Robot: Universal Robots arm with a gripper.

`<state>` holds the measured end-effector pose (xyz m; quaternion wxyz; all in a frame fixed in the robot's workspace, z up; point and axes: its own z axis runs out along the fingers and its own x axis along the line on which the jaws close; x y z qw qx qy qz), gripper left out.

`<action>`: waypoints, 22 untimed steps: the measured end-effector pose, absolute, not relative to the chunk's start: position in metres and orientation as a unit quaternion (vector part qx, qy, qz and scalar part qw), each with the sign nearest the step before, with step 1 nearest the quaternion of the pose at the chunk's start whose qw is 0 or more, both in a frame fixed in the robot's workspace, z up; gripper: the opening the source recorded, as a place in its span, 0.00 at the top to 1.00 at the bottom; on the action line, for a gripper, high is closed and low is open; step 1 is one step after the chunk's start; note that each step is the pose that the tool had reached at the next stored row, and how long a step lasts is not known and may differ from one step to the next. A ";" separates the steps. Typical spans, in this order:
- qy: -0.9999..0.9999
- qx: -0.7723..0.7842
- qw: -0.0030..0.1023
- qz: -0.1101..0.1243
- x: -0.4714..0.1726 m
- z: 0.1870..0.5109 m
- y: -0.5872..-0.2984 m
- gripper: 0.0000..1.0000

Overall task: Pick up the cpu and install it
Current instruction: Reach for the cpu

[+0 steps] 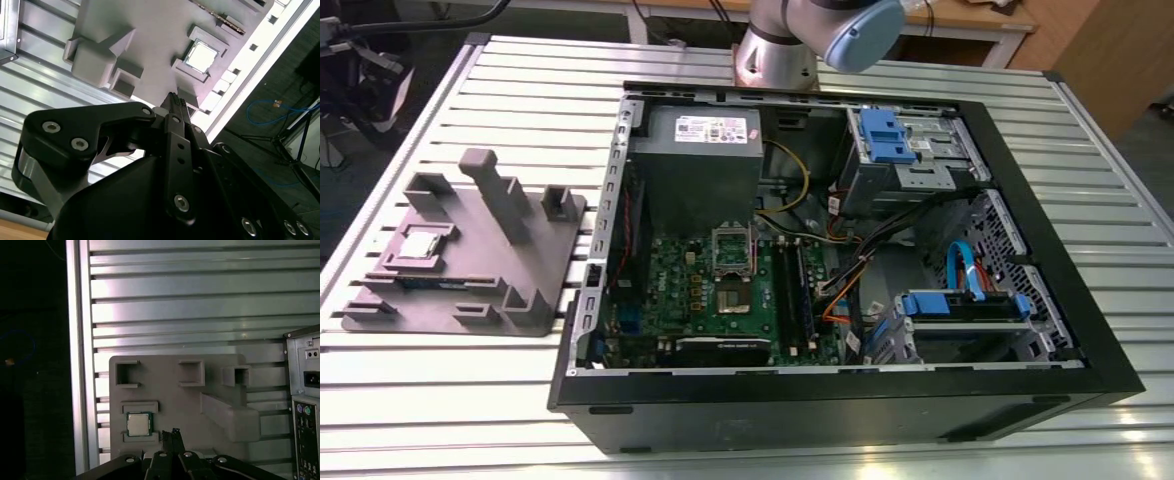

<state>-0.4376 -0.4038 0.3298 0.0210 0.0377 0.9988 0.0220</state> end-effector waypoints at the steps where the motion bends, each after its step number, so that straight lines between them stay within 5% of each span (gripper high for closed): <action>1: 0.999 0.038 0.021 0.022 -0.438 0.330 -0.404 0.90; 13: 0.999 0.038 0.020 0.022 -0.438 0.327 -0.405 0.90; 22: 0.999 0.038 0.004 0.022 -0.438 0.318 -0.413 0.90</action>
